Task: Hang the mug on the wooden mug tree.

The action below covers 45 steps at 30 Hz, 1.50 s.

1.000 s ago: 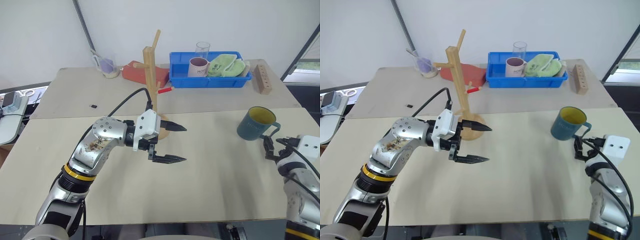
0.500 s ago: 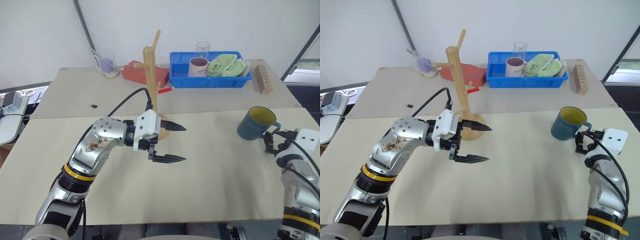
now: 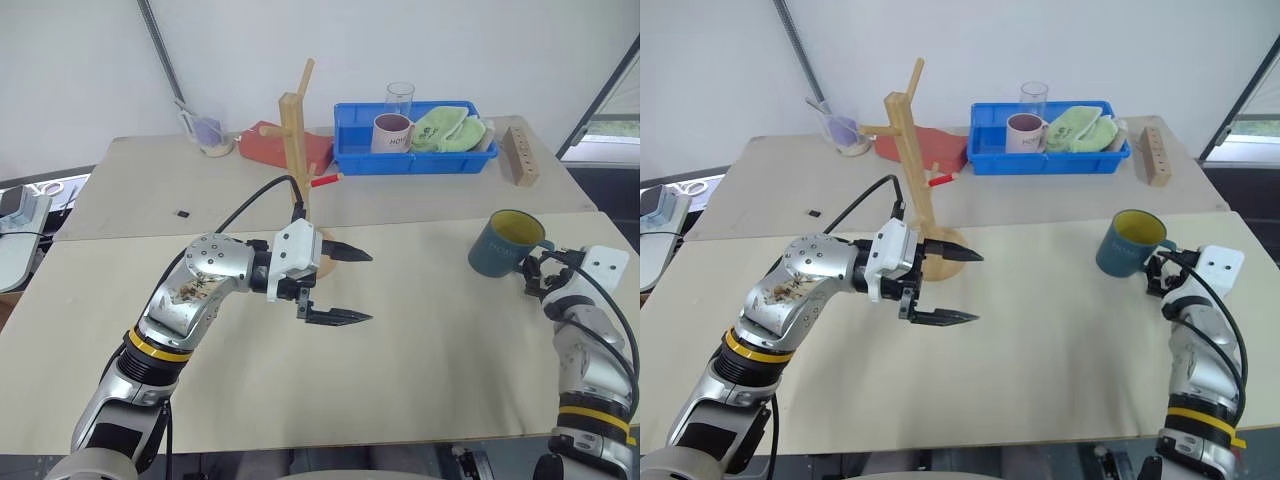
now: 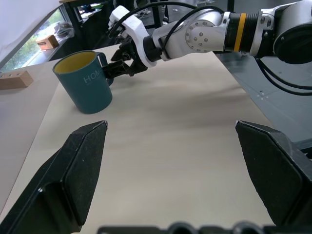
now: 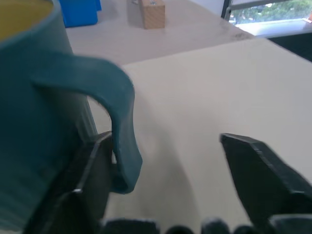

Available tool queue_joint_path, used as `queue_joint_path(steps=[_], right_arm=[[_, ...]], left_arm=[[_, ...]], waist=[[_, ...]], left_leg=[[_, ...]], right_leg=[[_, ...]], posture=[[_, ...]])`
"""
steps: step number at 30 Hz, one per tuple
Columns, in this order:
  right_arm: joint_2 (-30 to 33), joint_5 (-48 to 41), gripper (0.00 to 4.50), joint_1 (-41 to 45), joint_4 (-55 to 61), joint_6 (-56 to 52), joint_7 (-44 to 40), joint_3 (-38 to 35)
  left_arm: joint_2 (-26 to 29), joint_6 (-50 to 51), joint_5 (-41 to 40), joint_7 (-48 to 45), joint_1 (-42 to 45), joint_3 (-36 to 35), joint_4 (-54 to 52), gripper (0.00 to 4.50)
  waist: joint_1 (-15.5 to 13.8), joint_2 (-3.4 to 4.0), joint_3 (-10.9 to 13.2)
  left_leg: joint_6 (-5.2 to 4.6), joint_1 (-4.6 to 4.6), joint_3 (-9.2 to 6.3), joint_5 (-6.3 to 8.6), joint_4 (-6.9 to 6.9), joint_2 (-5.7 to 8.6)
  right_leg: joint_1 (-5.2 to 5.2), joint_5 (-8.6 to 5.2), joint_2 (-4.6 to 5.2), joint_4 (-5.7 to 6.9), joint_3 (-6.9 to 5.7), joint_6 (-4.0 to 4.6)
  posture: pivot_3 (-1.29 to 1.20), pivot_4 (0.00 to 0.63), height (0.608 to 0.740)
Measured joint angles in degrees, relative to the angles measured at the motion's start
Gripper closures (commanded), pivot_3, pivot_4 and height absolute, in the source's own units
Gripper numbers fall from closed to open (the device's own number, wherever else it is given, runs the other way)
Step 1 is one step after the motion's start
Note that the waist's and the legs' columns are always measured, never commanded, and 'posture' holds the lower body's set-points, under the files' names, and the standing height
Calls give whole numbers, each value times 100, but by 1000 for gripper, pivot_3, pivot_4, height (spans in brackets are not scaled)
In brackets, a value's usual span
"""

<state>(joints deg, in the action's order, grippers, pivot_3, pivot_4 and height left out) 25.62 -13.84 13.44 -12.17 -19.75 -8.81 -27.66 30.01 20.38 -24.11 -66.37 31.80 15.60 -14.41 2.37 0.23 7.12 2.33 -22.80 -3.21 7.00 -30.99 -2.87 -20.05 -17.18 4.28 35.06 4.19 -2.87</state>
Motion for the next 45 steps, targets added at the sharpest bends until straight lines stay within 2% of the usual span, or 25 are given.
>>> queue_joint_path(steps=[6, 8, 15, 18, 21, 23, 26, 29, 34, 39, 45], right_arm=[[-9, -102, 3940, 202, -119, 105, -164, 12], [-7, -115, 4469, 218, -117, 128, -286, 30], [330, -222, 4469, 22, 408, 130, -890, 266], [718, -199, 4469, -188, 1109, 78, -1374, 568], [1480, 21, 4469, -344, 2029, 113, -2169, 1258], [1899, 242, 4469, -55, 2361, 308, -2667, 1776], [2441, 745, 4469, 1156, 2560, 787, -3583, 2796], [2413, 1163, 4469, 2457, 2238, 1298, -4084, 3443], [1939, 1696, 4469, 3581, 1076, 2035, -4578, 4217], [1577, 2076, 4469, 4388, 56, 2701, -4817, 4541], [1280, 2312, 4469, 4803, -613, 3231, -5000, 4736]], left_arm=[[56, 31, -3, 71, -23, -32, -60, 0], [125, 113, -56, 77, -51, -127, -80, 0], [662, 657, -671, 173, -695, -972, -505, 0], [892, 927, -969, 326, -1042, -1414, -776, 0], [1193, 1101, -1085, 519, -1467, -1911, -898, 0], [1281, 1125, -1169, 614, -1688, -2185, -932, 0], [1301, 1171, -1384, 687, -2040, -2643, -942, 0], [1298, 1065, -1464, 667, -2219, -2854, -920, 0], [1226, 1062, -1700, 701, -2228, -2949, -868, 0], [1168, 974, -1696, 736, -2269, -2924, -862, 0], [1111, 937, -1669, 756, -2268, -2875, -864, 0]], waist=[[11, 1, 0], [11, 1, 0], [21, 6, -1], [16, 6, -1], [30, 7, 3], [42, 4, 9], [82, 13, 27], [50, -9, 39], [-37, -17, 36], [-19, -4, 28], [5, 7, 21]], left_leg=[[0, 1, -1, 0, 1, 0], [-1, 1, -2, 0, 3, 0], [-1, 0, -1, 0, 7, -1], [0, 7, 0, 0, 6, -3], [1, 28, 2, 2, 8, -6], [38, 36, 9, 25, 8, -6], [41, 37, 14, 27, 9, -4], [44, 40, 10, 28, 13, -7], [41, 24, 19, 24, 15, -6], [18, 34, 14, 10, 23, -11], [8, 41, 14, 4, 28, -13]], right_leg=[[0, 0, -2, 1, 2, -1], [-1, 0, -3, 1, 2, -1], [-6, -1, -4, 3, 8, -3], [-11, -2, -3, 1, 7, -3], [-18, -4, 0, -1, 7, 1], [-21, -7, 7, -4, 7, 6], [-28, -8, 15, -11, 3, 7], [-25, -8, 15, -9, -5, 8], [-25, -6, 15, -10, -4, 9], [-23, -5, 6, -1, -5, 8], [-21, -5, 3, 3, -3, 8]], posture=[[0, 150, 740], [0, 150, 740], [0, 150, 740], [0, 150, 740], [0, 150, 740], [0, 150, 740], [0, 150, 740], [0, 150, 740], [0, 150, 740], [0, 150, 740], [0, 150, 740]])
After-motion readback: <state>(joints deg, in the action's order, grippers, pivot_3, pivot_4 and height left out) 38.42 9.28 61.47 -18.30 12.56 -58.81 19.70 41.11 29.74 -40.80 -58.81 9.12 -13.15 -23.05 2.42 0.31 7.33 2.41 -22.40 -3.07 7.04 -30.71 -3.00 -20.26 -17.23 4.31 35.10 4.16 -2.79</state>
